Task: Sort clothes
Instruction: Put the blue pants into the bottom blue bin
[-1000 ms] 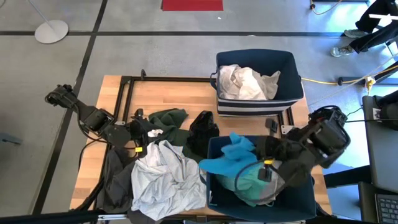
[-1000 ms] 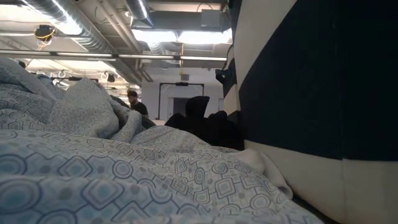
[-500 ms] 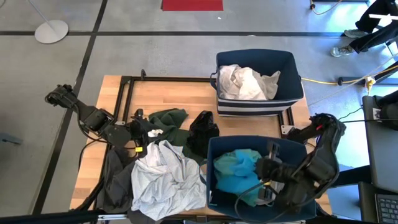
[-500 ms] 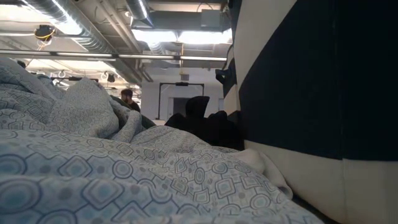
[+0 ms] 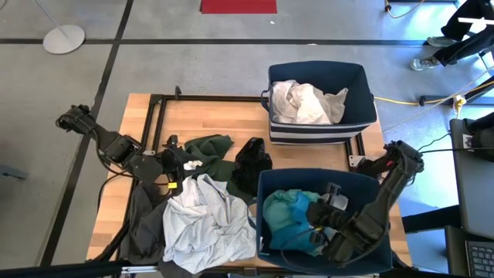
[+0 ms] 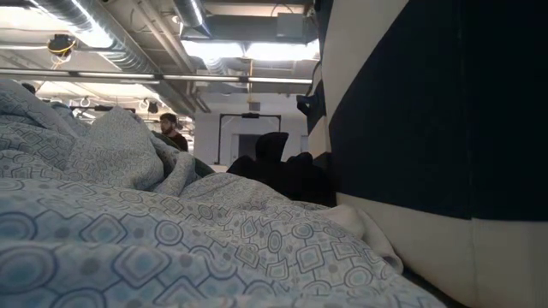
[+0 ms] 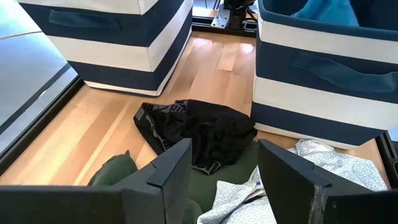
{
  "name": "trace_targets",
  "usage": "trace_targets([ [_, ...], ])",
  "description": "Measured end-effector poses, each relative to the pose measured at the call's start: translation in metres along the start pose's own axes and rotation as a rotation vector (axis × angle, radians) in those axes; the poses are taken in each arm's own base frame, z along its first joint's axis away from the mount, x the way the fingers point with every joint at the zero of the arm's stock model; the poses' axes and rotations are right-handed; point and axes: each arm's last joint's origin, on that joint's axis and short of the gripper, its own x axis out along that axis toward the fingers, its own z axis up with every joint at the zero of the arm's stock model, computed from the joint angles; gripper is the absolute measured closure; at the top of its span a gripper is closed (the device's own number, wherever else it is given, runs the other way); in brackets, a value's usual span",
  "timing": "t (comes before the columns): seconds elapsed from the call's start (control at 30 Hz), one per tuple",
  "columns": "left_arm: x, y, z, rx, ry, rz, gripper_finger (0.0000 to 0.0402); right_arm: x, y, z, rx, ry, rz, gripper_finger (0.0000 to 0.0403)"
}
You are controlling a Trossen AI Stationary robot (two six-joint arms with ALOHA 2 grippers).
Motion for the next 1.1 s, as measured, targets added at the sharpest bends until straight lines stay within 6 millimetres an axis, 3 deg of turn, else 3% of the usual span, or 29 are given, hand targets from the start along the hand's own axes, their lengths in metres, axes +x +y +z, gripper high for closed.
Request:
trace_targets([
  [0.17, 0.002, -0.002, -0.001, 0.006, 0.006, 0.004, 0.0229, 0.020, -0.003, 0.004, 0.066, 0.113, 0.006, 0.0370],
  [0.37, 0.007, -0.005, -0.003, 0.020, 0.026, 0.013, 0.0229, 0.036, -0.019, 0.017, 0.194, 0.188, -0.055, 0.0301],
  [0.5, 0.010, -0.008, -0.004, 0.035, 0.037, 0.019, 0.0229, 0.043, -0.023, 0.023, 0.183, 0.269, -0.014, 0.0274],
  [0.83, 0.011, -0.008, -0.004, 0.038, 0.039, 0.020, 0.0229, 0.044, -0.020, 0.026, 0.139, 0.256, 0.034, 0.0257],
  [1.1, 0.011, -0.008, -0.004, 0.037, 0.038, 0.019, 0.0229, 0.036, -0.020, 0.030, 0.158, 0.300, 0.085, 0.0171],
])
